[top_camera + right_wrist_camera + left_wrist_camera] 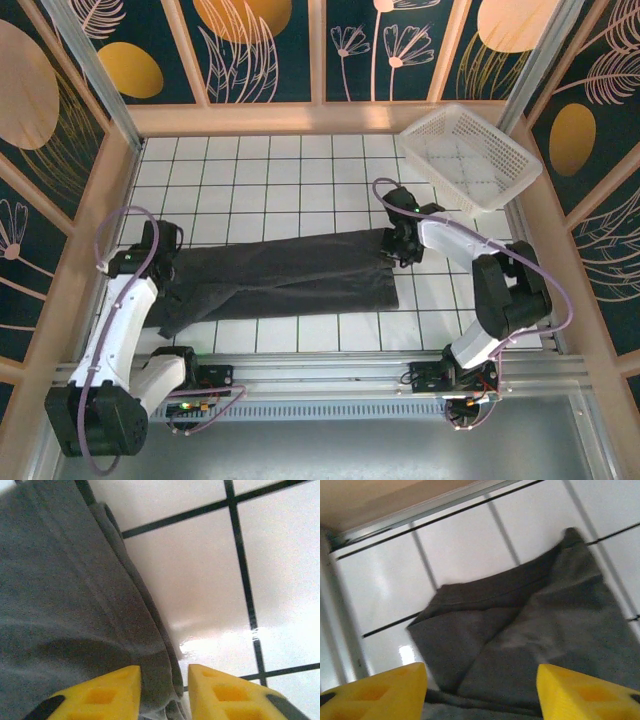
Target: Fold and stack the t-shirts
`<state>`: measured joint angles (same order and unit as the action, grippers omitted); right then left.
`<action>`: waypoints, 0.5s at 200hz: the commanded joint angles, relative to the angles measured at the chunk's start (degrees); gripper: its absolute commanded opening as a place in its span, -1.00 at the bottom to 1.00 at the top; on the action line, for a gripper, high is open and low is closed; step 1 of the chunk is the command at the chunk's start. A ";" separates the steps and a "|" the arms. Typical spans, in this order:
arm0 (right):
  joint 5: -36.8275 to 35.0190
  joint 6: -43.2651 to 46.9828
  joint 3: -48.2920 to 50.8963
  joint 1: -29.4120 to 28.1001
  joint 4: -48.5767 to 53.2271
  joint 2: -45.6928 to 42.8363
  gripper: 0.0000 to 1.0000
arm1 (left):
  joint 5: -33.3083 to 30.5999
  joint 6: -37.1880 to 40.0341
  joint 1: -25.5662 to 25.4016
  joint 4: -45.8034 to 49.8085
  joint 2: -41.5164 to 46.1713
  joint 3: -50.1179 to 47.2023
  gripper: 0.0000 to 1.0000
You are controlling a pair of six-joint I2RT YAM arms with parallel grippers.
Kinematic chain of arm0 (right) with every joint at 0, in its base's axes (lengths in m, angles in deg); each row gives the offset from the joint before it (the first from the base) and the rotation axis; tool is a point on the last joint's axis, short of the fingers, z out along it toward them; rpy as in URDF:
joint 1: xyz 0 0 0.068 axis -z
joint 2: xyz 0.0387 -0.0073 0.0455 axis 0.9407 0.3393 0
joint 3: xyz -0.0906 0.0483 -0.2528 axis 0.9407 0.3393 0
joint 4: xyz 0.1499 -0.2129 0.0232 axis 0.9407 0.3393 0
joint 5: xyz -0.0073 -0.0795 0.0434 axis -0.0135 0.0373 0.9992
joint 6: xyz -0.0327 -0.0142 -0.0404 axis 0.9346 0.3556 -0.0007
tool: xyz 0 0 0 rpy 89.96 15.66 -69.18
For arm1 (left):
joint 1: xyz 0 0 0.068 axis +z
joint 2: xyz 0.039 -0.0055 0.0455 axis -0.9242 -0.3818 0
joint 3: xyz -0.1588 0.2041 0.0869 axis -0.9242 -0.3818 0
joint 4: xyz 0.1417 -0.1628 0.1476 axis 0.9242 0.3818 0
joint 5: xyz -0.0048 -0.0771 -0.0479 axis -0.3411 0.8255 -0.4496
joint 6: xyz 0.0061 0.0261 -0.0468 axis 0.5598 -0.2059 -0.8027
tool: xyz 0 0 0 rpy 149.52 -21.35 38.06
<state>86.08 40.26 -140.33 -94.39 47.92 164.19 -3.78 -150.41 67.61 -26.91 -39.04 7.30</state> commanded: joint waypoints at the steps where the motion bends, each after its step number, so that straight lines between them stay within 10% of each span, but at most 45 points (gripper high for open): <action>1: -0.75 1.12 -3.13 -0.56 -1.09 -1.86 -0.26 | 3.03 8.02 1.21 -7.91 -4.81 4.77 0.10; 42: 10.20 3.78 -6.58 -2.02 -6.09 6.88 -0.40 | 15.44 16.24 10.75 -20.91 -19.49 6.81 -0.06; 100: 6.99 0.45 -9.54 0.84 -3.80 18.62 -0.52 | 17.91 20.28 16.09 -26.33 -38.51 12.44 -0.39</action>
<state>94.67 42.60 -147.24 -95.62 41.62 179.22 12.61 -133.88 80.79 -49.60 -72.72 17.70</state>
